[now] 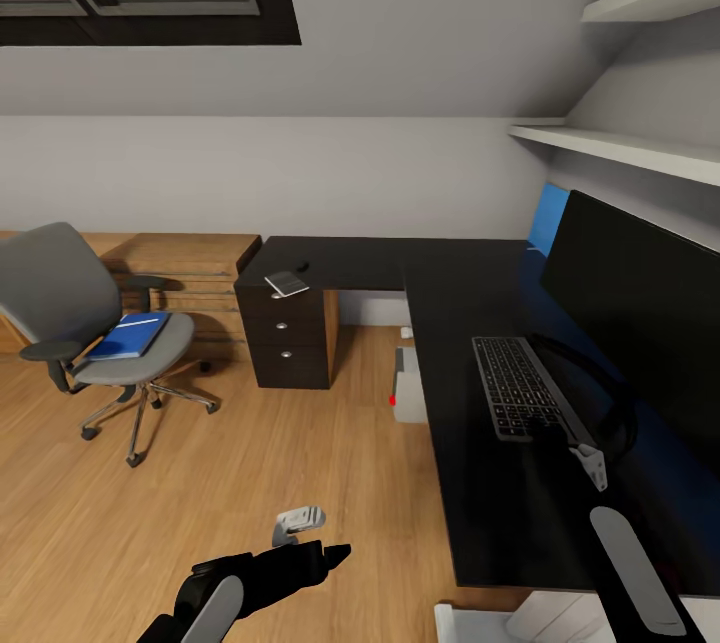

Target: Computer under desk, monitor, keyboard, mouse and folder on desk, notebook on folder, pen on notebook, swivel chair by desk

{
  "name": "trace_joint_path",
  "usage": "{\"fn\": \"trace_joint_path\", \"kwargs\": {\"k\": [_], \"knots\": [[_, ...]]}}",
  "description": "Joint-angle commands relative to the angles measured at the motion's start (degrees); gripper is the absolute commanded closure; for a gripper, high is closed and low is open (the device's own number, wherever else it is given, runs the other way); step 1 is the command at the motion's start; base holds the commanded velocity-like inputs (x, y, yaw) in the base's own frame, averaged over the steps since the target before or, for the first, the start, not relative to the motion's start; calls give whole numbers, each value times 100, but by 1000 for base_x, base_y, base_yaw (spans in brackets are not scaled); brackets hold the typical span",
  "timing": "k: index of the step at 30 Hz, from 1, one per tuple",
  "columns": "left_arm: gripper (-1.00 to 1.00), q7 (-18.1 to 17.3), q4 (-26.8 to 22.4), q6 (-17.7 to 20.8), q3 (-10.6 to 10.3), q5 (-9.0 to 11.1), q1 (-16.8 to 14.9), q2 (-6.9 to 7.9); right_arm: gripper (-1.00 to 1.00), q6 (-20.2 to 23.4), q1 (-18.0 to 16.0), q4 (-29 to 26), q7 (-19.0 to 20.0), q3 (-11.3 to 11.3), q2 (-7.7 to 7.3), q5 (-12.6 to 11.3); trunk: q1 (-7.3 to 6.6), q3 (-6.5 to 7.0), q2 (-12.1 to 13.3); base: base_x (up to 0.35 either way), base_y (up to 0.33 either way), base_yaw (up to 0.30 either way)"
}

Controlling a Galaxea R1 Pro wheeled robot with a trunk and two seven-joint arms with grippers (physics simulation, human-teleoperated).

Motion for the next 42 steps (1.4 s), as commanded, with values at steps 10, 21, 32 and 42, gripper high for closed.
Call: {"fn": "trace_joint_path", "kwargs": {"k": [10, 21, 32, 42], "knots": [[-100, 44, -8, 12, -11, 56, -5, 5, 100, 27, -6, -12, -40, -11, -2, -32, 0, -6, -4, 0, 0, 0], [-100, 44, -8, 12, -12, 56, -4, 5, -100, 27, -4, -15, -84, -13, -5, -30, 0, -6, -4, -104, -94, 0], [-100, 36, -8, 12, -12, 56, -5, 5, -100, 33, -5, -22, -88, -8, -5, -31, 0, -6, -4, -320, -44, 0], [-100, 35, -8, 12, -12, 56, -5, 5, -100, 30, -5, -22, -88, 184, -5, -28, 0, -6, -4, -287, -1, 0]]}}
